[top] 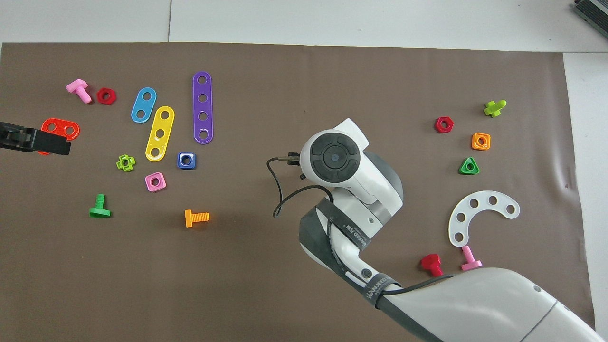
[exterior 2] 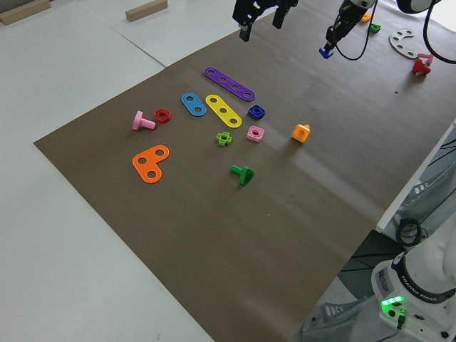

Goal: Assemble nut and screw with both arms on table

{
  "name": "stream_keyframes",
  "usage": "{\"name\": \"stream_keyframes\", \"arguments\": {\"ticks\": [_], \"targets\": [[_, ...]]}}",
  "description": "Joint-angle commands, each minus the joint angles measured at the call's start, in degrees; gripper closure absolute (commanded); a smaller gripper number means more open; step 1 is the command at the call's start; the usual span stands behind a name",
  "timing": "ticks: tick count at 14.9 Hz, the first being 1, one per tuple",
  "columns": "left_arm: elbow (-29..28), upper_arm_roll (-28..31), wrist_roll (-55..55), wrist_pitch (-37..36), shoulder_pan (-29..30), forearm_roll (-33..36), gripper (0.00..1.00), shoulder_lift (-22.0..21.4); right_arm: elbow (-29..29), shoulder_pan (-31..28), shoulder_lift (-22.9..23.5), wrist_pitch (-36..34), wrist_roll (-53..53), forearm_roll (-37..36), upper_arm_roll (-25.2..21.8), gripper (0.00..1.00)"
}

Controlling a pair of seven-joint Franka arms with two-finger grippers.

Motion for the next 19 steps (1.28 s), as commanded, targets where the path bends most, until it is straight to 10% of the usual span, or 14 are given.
{"name": "stream_keyframes", "arguments": {"ticks": [1,15,19], "targets": [[-1.5,0.3,0.4,1.4,-0.2,0.7,0.0,-1.1,1.8,-0.3,3.2,-2.2,2.6,-4.3,1.9,1.0],[-1.6,0.3,0.2,1.4,-0.2,0.7,0.0,-1.1,-2.6,-0.6,3.4,1.8,4.8,-4.1,4.2,1.0],[-1.6,0.3,0.2,2.0,-0.1,0.7,0.0,-1.1,-2.9,-0.7,3.4,2.2,5.1,-4.0,4.2,0.39]]}}
